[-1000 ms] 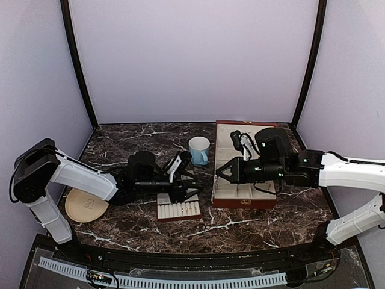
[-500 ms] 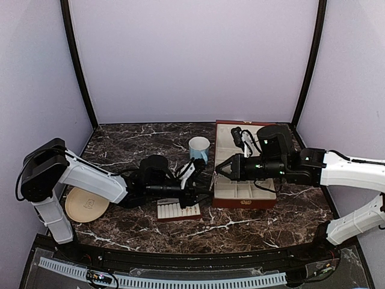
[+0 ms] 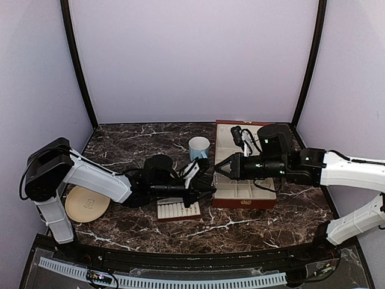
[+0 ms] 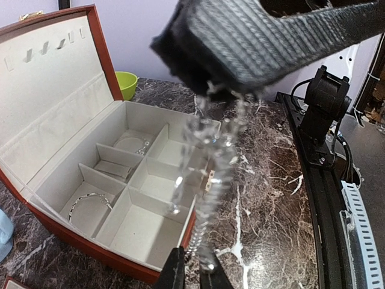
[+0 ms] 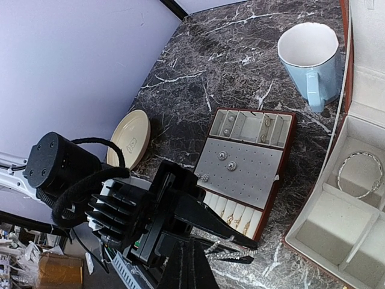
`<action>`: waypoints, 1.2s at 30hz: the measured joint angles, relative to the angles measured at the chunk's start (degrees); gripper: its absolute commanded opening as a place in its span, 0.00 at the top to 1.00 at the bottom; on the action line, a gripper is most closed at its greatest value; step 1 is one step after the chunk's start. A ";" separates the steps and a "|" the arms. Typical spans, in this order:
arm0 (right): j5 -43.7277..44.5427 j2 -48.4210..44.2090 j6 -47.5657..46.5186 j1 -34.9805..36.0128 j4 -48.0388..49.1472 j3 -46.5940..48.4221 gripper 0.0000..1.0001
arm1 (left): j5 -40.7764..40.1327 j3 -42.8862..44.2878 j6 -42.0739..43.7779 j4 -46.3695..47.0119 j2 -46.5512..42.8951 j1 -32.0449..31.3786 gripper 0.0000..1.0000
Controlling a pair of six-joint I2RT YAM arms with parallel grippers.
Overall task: Organize the mixed jewelry
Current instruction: Pass from the right arm to the left
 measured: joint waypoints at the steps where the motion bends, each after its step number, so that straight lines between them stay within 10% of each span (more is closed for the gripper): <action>1: -0.02 0.00 0.00 0.00 0.04 0.00 1.00 | 0.02 0.00 0.02 -0.02 0.00 -0.11 0.87; 36: 1.97 -0.24 0.17 0.00 0.09 -4.85 1.00 | -2.58 -3.89 0.63 -15.69 -12.04 -1.07 1.00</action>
